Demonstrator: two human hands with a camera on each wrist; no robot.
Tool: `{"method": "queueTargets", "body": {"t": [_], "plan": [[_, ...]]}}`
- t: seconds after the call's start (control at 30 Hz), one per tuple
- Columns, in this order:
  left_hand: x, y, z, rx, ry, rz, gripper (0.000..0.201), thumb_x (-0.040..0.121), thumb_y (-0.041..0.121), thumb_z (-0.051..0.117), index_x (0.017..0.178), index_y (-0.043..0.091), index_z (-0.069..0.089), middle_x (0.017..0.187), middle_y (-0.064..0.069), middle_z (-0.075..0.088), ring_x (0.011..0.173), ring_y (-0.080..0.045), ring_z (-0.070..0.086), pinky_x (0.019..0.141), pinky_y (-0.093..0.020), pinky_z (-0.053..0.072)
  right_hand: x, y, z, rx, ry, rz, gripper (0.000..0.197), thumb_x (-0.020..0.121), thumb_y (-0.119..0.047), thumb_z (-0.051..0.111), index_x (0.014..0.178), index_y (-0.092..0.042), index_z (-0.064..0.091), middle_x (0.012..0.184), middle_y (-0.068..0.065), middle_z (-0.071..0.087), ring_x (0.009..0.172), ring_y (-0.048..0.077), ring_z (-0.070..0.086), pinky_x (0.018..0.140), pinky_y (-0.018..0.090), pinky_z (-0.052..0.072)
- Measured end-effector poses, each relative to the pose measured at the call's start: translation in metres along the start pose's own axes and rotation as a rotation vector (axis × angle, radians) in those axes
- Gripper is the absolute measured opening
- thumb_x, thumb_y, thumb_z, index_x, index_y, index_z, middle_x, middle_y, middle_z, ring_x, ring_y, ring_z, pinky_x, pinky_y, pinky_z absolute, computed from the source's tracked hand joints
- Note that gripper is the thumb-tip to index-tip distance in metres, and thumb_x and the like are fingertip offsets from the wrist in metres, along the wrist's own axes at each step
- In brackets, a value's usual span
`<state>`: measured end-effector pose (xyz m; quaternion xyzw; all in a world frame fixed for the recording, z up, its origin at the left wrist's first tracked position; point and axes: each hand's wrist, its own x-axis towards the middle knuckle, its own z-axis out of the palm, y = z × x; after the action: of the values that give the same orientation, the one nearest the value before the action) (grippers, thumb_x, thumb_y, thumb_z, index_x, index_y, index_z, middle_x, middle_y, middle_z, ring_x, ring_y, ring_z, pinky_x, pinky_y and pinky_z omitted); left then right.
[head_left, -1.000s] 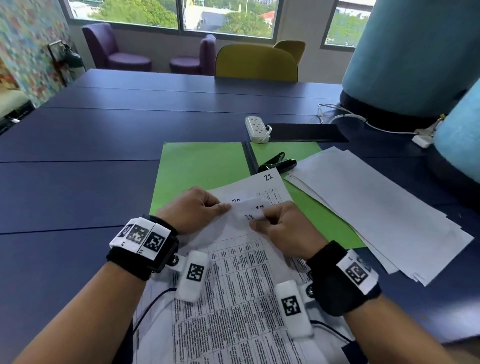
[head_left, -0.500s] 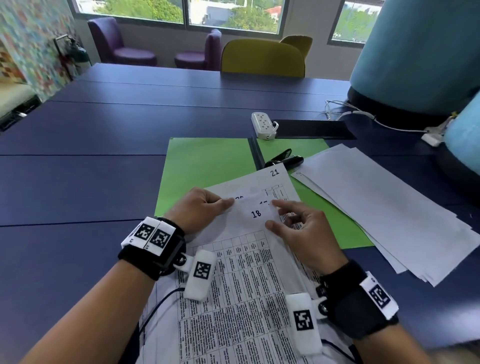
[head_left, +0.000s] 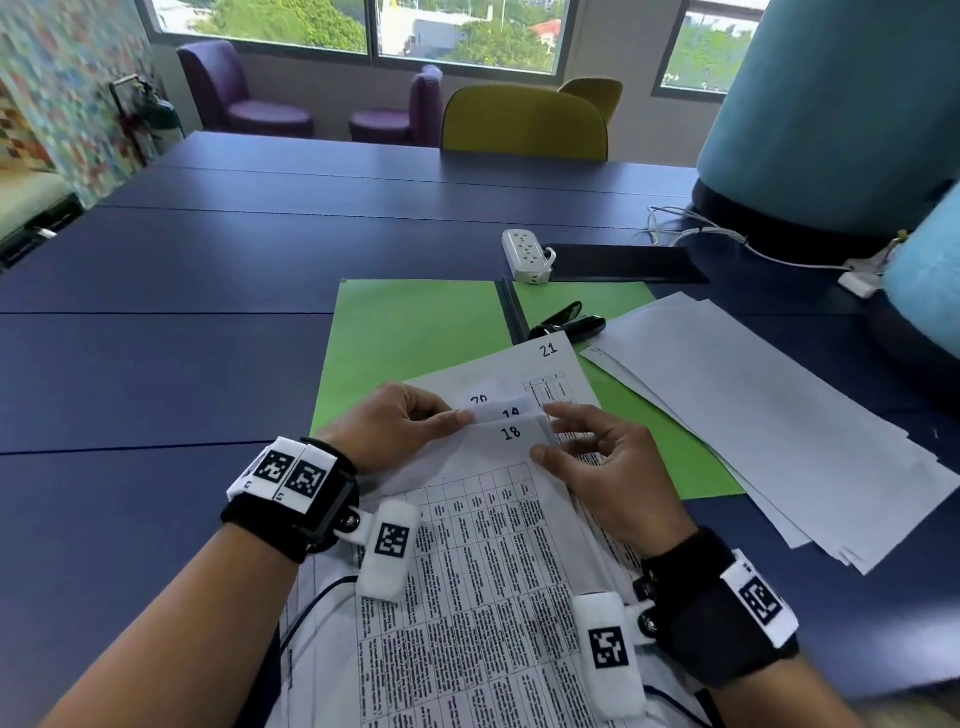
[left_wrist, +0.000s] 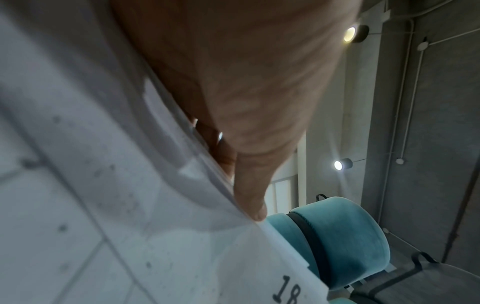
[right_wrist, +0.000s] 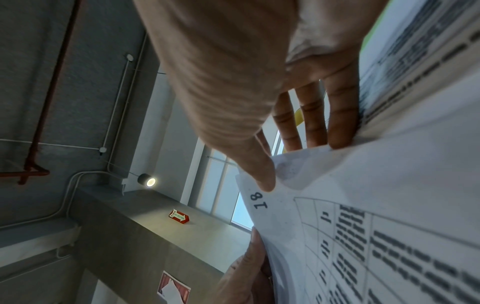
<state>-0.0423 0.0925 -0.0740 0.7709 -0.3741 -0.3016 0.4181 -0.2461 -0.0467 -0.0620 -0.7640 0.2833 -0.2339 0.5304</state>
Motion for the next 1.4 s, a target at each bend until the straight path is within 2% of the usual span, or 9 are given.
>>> {"method": "queueTargets", "body": {"t": [0.17,0.27,0.37,0.53,0.67,0.8,0.97,1.13,1.4], "plan": [[-0.001,-0.002,0.001,-0.028,0.011,0.021,0.04,0.082,0.056,0.067,0.079,0.017,0.077,0.06,0.005,0.046,0.057,-0.013,0.036,0.054,-0.025,0.028,-0.006,0.002,-0.001,0.078,0.011,0.004,0.041,0.077,-0.01,0.082,0.114,-0.026,0.072,0.095,-0.005,0.071,0.083,0.011,0.071,0.064,0.018,0.056],[0.0,-0.002,0.002,-0.035,0.009,0.023,0.04,0.077,0.059,0.066,0.077,0.021,0.077,0.061,0.005,0.048,0.059,-0.015,0.037,0.058,-0.027,0.03,-0.008,0.002,-0.001,0.129,0.025,-0.006,0.033,0.079,-0.011,0.08,0.109,-0.024,0.074,0.089,-0.005,0.072,0.075,0.004,0.07,0.064,0.019,0.056],[0.0,-0.003,0.002,-0.055,0.008,0.023,0.04,0.071,0.063,0.065,0.074,0.025,0.076,0.061,0.005,0.049,0.06,-0.015,0.038,0.06,-0.03,0.031,-0.006,0.0,-0.001,0.173,0.039,-0.025,0.022,0.082,-0.014,0.078,0.102,-0.023,0.077,0.087,-0.002,0.074,0.072,0.007,0.069,0.063,0.023,0.058],[0.001,-0.002,0.002,-0.051,0.019,0.008,0.038,0.077,0.059,0.066,0.071,0.022,0.075,0.053,0.011,0.044,0.053,-0.011,0.034,0.05,-0.024,0.027,0.002,0.0,0.001,0.16,0.039,-0.048,0.015,0.079,-0.011,0.08,0.088,-0.023,0.077,0.082,-0.003,0.077,0.074,0.012,0.073,0.061,0.024,0.057],[0.003,-0.002,0.001,-0.034,0.015,0.002,0.046,0.076,0.063,0.065,0.075,0.018,0.075,0.058,0.005,0.042,0.055,-0.016,0.032,0.053,-0.027,0.026,0.005,0.002,0.001,0.17,0.07,-0.06,0.013,0.076,-0.006,0.081,0.078,-0.018,0.076,0.075,0.002,0.076,0.072,0.016,0.074,0.062,0.026,0.058],[0.003,-0.003,0.002,-0.041,0.014,0.004,0.049,0.074,0.066,0.064,0.072,0.017,0.073,0.059,0.004,0.041,0.057,-0.017,0.032,0.055,-0.03,0.025,0.004,0.002,0.001,0.162,0.07,-0.072,0.014,0.075,-0.005,0.082,0.076,-0.017,0.075,0.077,0.002,0.076,0.075,0.018,0.074,0.064,0.029,0.06],[0.002,-0.002,0.002,-0.035,0.022,-0.001,0.043,0.078,0.062,0.065,0.07,0.021,0.073,0.056,0.007,0.04,0.053,-0.014,0.031,0.052,-0.027,0.024,0.003,-0.002,0.001,0.167,0.064,-0.066,0.02,0.075,-0.005,0.082,0.082,-0.022,0.075,0.082,-0.002,0.077,0.077,0.012,0.074,0.061,0.024,0.058],[0.001,-0.002,0.002,-0.004,0.028,0.007,0.055,0.074,0.067,0.063,0.078,0.013,0.074,0.057,0.005,0.042,0.057,-0.017,0.033,0.058,-0.031,0.026,0.001,-0.003,0.001,0.17,0.061,-0.083,0.025,0.074,-0.004,0.083,0.086,-0.024,0.076,0.087,-0.005,0.077,0.081,0.011,0.073,0.062,0.023,0.058],[0.002,-0.001,0.001,-0.008,0.016,0.017,0.044,0.071,0.066,0.063,0.071,0.023,0.075,0.051,0.014,0.045,0.049,-0.01,0.035,0.052,-0.024,0.028,-0.003,-0.005,0.0,0.14,0.02,-0.085,0.021,0.073,-0.007,0.084,0.083,-0.024,0.076,0.081,-0.007,0.077,0.079,0.006,0.072,0.062,0.015,0.054]]}}
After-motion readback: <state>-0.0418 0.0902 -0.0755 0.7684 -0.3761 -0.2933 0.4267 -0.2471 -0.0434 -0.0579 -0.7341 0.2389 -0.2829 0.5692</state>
